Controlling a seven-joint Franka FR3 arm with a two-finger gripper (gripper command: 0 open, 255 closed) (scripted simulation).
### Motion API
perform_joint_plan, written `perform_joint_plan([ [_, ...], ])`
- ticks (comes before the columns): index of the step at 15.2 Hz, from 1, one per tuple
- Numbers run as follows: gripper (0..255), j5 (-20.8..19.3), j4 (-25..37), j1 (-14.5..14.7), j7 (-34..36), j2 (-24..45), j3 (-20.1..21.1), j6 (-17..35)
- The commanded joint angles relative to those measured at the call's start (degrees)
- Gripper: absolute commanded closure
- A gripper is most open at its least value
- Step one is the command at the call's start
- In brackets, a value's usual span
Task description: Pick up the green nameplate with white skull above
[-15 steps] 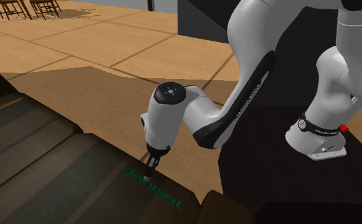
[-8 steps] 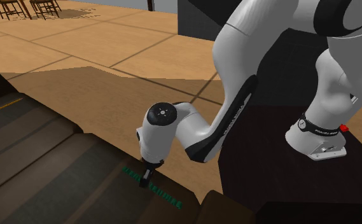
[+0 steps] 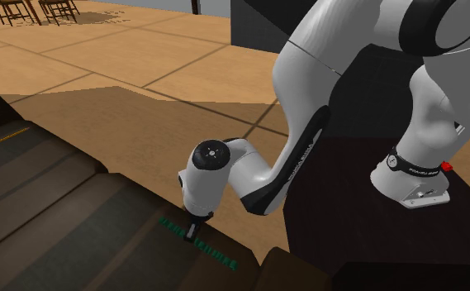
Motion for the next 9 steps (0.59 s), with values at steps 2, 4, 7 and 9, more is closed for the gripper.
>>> perform_joint_plan([
  [2, 255, -0.01, 0.01, -0.02, 0.00, 0.07, -0.03, 0.03],
  [4, 255, 0.00, 0.04, -0.02, -0.01, 0.09, -0.03, 0.03],
  [7, 255, 0.15, -0.20, -0.20, -0.22, -0.53, 0.20, -0.37],
  [9, 255, 0.50, -0.75, -0.55, -0.67, -1.90, 0.68, -1.21],
])
